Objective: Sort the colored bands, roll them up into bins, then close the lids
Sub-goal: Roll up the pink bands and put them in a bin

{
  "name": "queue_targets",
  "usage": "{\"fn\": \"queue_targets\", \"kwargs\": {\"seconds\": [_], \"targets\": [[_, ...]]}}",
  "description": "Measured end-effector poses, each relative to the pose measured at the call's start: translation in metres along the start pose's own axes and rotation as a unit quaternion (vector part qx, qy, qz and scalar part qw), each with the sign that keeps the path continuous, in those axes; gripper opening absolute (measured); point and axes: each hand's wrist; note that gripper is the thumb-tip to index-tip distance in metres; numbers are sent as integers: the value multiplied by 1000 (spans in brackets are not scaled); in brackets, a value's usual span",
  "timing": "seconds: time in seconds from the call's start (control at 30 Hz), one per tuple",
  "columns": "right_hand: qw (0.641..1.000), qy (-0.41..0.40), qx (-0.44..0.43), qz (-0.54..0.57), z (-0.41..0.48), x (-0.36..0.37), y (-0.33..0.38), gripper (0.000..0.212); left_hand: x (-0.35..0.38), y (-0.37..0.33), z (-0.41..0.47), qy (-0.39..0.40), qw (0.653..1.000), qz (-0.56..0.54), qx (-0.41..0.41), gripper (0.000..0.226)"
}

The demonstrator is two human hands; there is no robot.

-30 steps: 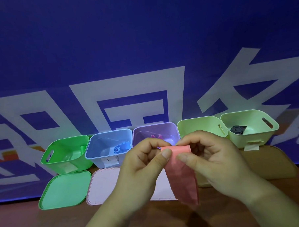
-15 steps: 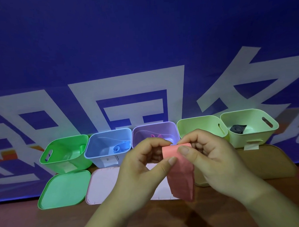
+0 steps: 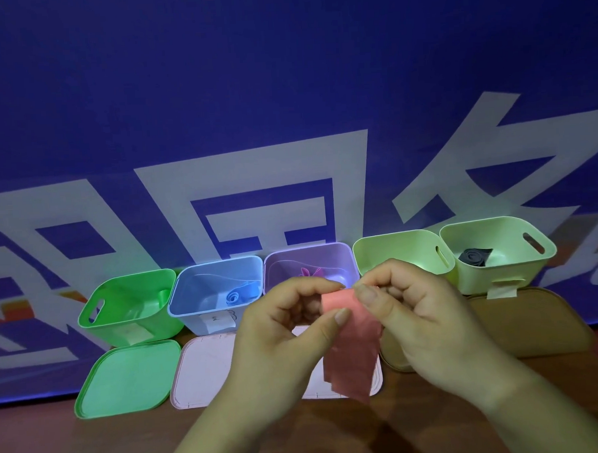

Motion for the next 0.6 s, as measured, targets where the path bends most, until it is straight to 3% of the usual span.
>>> {"fn": "queue_targets", "kwargs": {"seconds": [0.6], "targets": [[998, 0, -51, 44, -7, -3, 3, 28, 0, -8, -4, 29, 997, -63, -37, 27]]}}
Point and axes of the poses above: each hand's wrist, its own z-axis towards the middle knuckle, its own x-axis out of the palm, y = z × x, and after that the axes turned 5 degrees about -x, right-handed
